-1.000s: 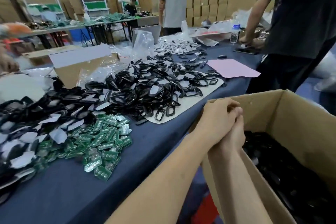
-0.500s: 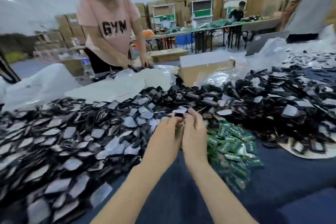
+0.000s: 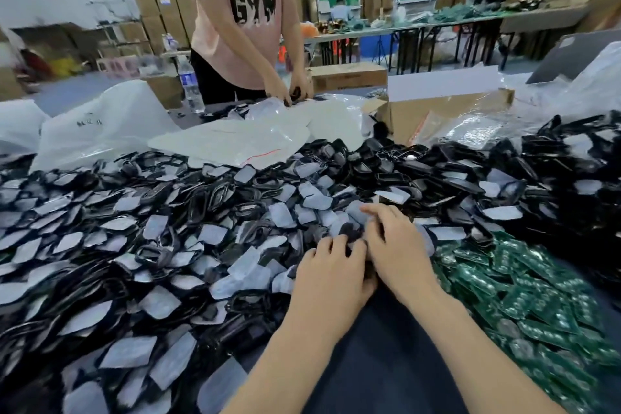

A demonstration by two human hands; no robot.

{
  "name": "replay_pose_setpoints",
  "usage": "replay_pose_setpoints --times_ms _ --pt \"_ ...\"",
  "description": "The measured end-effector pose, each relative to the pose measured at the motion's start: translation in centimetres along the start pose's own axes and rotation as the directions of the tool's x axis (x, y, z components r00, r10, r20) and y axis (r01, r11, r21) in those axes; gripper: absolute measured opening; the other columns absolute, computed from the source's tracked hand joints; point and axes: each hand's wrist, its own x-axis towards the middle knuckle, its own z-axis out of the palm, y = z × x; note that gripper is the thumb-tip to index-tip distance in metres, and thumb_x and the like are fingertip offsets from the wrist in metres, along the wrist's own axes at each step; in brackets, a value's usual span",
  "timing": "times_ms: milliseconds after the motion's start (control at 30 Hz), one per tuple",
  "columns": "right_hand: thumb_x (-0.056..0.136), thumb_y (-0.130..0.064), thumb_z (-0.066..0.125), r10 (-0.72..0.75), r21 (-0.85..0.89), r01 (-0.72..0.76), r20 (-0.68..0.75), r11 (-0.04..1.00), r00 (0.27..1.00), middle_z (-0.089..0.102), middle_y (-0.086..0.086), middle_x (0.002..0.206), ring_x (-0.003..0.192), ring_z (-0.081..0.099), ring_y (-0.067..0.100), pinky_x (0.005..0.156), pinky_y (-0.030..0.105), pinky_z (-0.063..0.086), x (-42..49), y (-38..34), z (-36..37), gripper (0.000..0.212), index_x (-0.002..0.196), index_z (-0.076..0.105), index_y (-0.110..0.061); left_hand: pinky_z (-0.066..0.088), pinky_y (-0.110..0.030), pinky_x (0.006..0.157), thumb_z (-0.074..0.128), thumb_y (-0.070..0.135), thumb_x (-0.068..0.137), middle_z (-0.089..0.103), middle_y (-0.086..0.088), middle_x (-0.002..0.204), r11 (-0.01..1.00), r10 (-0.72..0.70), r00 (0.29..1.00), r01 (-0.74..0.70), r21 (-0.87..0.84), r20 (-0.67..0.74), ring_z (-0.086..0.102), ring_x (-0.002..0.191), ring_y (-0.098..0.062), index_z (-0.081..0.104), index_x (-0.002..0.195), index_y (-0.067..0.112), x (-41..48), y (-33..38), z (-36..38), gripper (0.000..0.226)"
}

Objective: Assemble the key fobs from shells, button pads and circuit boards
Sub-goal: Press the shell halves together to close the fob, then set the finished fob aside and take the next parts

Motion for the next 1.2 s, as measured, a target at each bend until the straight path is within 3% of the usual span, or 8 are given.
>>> replay_pose_setpoints --times_ms 133,300,467,633,700,833,933,1200 --pt "0.105 -0.018 0.043 0.001 0.059 0.000 -0.024 0.998 1.000 0.070 -0.001 0.112 0.105 0.063 0.017 0.086 0.024 0.043 -0.2 0.9 -0.1 0.031 0.125 0.066 -0.017 0.046 -0.027 0.044 0.081 0.034 0.077 0.071 0.003 0.086 1.000 -0.018 0.994 0.017 -0.014 -0.105 0.068 0.071 -0.016 0.074 0.101 0.019 0.7 -0.7 0.3 0.029" --pt "0.108 -0.041 0.036 0.005 0.081 0.000 -0.058 0.997 0.998 0.060 -0.041 0.108 0.102 0.055 -0.018 0.080 -0.001 0.035 -0.4 0.6 -0.1 0.026 0.106 0.061 -0.050 0.047 -0.031 0.041 0.075 0.035 0.086 0.066 0.007 0.079 0.984 -0.127 0.974 0.100 -0.150 -0.186 0.065 0.069 -0.015 0.070 0.099 0.022 0.9 -1.7 0.4 0.019" --pt "0.100 -0.056 0.039 -0.065 0.112 0.065 0.000 0.992 0.998 0.064 -0.032 0.108 0.103 0.057 -0.013 0.081 0.002 0.037 -0.4 0.3 -0.4 0.027 0.110 0.062 -0.045 0.054 -0.037 0.060 0.055 0.041 0.093 0.064 0.010 0.088 0.915 -0.246 0.964 0.196 -0.354 -0.103 0.064 0.081 -0.015 0.059 0.111 0.026 1.0 -2.3 0.5 0.023" --pt "0.102 -0.048 0.050 -0.047 0.105 0.044 0.032 0.994 0.998 0.066 -0.029 0.096 0.089 0.060 -0.006 0.071 0.005 0.040 -0.3 0.8 -0.4 0.013 0.098 0.061 -0.044 0.042 -0.012 0.080 0.060 0.041 0.097 0.053 0.030 0.098 0.789 -0.306 0.952 0.265 -0.554 0.018 0.056 0.103 0.001 0.050 0.127 0.039 1.0 -3.0 1.3 0.032" --pt "0.101 -0.053 0.047 -0.031 0.116 0.029 0.017 0.993 0.999 0.067 -0.026 0.091 0.082 0.061 -0.001 0.066 0.009 0.041 -0.4 1.0 -0.4 0.018 0.093 0.060 -0.043 0.043 -0.017 0.084 0.058 0.044 0.097 0.055 0.029 0.106 0.786 -0.300 0.953 0.273 -0.555 0.043 0.054 0.107 0.002 0.043 0.132 0.043 0.8 -3.0 1.3 0.038" --pt "0.103 -0.054 0.043 0.026 0.129 -0.016 -0.077 0.992 0.997 0.066 -0.018 0.081 0.066 0.058 0.004 0.056 0.017 0.041 -0.2 1.5 -0.4 0.022 0.096 0.059 -0.040 0.049 -0.028 0.086 0.051 0.045 0.099 0.060 0.022 0.116 0.800 -0.270 0.962 0.250 -0.545 0.045 0.057 0.106 0.000 0.028 0.137 0.052 0.7 -2.9 0.9 0.045" --pt "0.104 -0.047 0.045 0.073 0.141 -0.057 -0.114 0.988 0.991 0.068 -0.011 0.081 0.075 0.063 0.006 0.069 0.028 0.051 -0.1 1.8 -0.4 0.018 0.101 0.060 -0.038 0.050 -0.030 0.088 0.049 0.045 0.099 0.061 0.021 0.113 0.782 -0.270 0.961 0.250 -0.571 0.051 0.058 0.105 0.000 0.024 0.135 0.056 0.6 -2.9 0.7 0.045" --pt "0.104 -0.043 0.046 0.106 0.134 -0.087 -0.146 0.987 0.984 0.067 -0.010 0.079 0.079 0.066 0.009 0.070 0.038 0.051 0.0 1.7 -0.6 0.016 0.100 0.059 -0.036 0.045 -0.022 0.081 0.044 0.049 0.098 0.053 0.034 0.105 0.685 -0.324 0.944 0.275 -0.674 0.056 0.053 0.099 0.007 0.038 0.135 0.052 0.6 -3.4 1.2 0.038"
